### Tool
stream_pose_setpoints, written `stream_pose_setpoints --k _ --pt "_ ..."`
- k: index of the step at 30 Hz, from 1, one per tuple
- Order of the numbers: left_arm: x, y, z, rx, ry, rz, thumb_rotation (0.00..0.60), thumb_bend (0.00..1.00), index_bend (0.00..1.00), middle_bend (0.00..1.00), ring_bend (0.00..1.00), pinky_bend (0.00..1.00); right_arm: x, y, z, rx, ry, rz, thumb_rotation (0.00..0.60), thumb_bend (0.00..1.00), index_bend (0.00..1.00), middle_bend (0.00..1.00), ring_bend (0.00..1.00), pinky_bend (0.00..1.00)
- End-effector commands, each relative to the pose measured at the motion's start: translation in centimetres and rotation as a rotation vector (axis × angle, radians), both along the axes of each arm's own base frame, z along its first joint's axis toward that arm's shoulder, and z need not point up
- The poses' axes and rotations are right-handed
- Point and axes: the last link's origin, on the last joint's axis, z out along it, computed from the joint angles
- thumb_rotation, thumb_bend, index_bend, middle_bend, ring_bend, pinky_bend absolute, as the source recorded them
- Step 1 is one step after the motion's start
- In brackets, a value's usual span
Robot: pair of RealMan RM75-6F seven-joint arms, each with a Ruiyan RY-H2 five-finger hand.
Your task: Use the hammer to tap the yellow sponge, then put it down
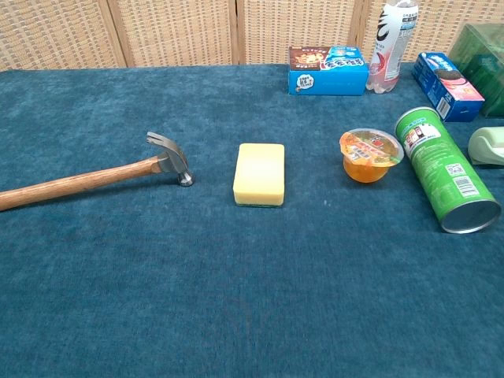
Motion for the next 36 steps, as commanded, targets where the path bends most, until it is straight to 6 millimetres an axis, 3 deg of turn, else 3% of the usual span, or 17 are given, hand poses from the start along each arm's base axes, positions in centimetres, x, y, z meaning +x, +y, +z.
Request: stream_pose_setpoints --k 1,12,17,20,23,26,30,36 --pt "-0.2 0.0 -0.1 -0.008 0.0 0.007 0.6 0.28 0.4 0.39 0.32 0.3 0.0 -0.1 0.0 -0.001 -0.001 0.001 0.6 0.29 0.53 0.52 0.44 0.34" --pt "0.0 1.3 -0.3 -0.065 0.036 -0.017 0.6 0.28 0.4 0.39 0.32 0.31 -0.3 0.4 0.6 -0.012 0.007 -0.011 0.6 0.29 0.53 0.52 0.44 0.34" --pt "0.2 4.0 -0.4 -0.174 0.137 -0.043 0.6 0.29 0.39 0.39 0.32 0.33 -0.7 0.7 0.9 -0.03 -0.002 -0.023 0.6 0.29 0.53 0.52 0.44 0.34" --pt "1.1 7.2 -1.1 -0.24 0.205 -0.094 0.6 0.3 0.39 0.39 0.32 0.34 -1.1 1.0 0.9 -0.032 -0.008 -0.038 0.6 0.29 0.53 0.52 0.44 0.34" --pt "1.7 8.9 -1.9 -0.276 0.225 -0.112 0.6 0.3 0.29 0.39 0.31 0.34 -1.3 1.1 1.0 -0.038 -0.012 -0.046 0.6 0.29 0.53 0.52 0.44 0.34" --pt "2.0 10.7 -3.1 -0.337 0.25 -0.11 0.6 0.3 0.22 0.37 0.3 0.34 -1.7 1.3 1.1 -0.044 -0.013 -0.057 0.6 0.29 0.53 0.52 0.44 0.34" --pt "2.8 13.4 -4.8 -0.384 0.267 -0.113 0.6 0.3 0.22 0.36 0.29 0.34 -2.0 1.2 1.3 -0.051 -0.015 -0.067 0.6 0.29 0.53 0.52 0.44 0.34" --pt "3.8 15.7 -7.6 -0.422 0.27 -0.126 0.6 0.3 0.22 0.36 0.29 0.34 -2.4 1.3 1.4 -0.056 -0.018 -0.08 0.6 0.29 0.53 0.52 0.44 0.34"
